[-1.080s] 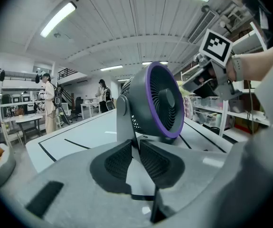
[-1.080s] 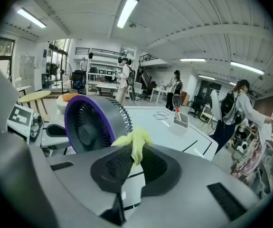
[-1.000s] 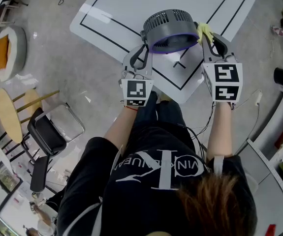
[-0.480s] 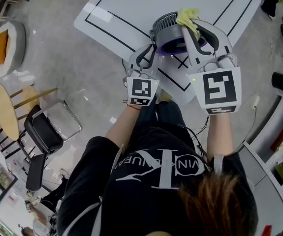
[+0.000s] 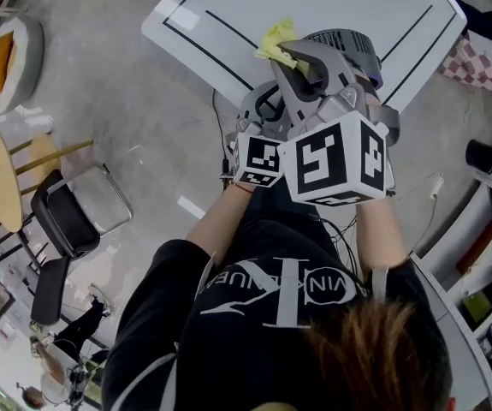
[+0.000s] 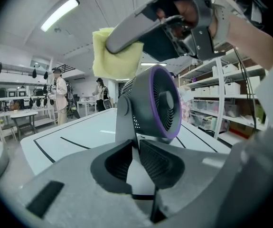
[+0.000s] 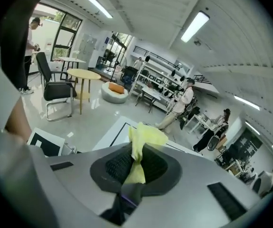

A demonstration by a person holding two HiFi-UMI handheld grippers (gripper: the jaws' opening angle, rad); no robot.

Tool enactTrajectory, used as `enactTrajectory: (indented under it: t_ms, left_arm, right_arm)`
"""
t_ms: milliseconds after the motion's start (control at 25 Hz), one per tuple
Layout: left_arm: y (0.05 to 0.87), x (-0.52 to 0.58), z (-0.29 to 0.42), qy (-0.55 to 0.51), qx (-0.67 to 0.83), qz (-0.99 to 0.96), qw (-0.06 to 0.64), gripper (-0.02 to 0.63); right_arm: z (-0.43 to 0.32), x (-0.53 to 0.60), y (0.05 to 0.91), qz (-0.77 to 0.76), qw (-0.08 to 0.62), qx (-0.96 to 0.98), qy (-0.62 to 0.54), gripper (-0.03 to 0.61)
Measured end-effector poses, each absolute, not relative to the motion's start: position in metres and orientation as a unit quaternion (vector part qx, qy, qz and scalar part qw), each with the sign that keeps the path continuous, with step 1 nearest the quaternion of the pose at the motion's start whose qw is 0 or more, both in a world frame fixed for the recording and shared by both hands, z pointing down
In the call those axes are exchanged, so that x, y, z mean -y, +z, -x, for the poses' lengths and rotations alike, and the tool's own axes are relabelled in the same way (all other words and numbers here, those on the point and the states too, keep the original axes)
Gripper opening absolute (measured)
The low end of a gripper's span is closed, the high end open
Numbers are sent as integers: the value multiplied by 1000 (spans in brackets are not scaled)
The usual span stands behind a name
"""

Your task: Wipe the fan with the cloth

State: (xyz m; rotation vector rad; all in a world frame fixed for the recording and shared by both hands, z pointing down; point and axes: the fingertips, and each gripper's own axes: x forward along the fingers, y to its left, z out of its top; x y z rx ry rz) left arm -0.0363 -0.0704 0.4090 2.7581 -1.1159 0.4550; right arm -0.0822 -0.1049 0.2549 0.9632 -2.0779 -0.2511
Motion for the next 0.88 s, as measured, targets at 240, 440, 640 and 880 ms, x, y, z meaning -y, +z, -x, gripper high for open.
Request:
enactTrajectory:
  t_ms: [240, 440, 640, 880]
  left_arm:
    - [402, 72, 36, 153, 375, -912, 66, 49]
    - [408, 69, 36, 151, 370, -914, 63, 49]
    - [406, 73, 38, 153, 378, -911, 56, 51]
    - [409, 70, 36, 158, 388, -907, 46, 52]
  right_arm:
    - [89, 105, 288, -289, 546, 772, -146, 32]
    - [62, 116, 292, -309, 575, 747, -128, 32]
    - [47, 127, 281, -352, 536, 761, -98, 32]
    - [27, 125, 271, -390, 495, 773, -78, 32]
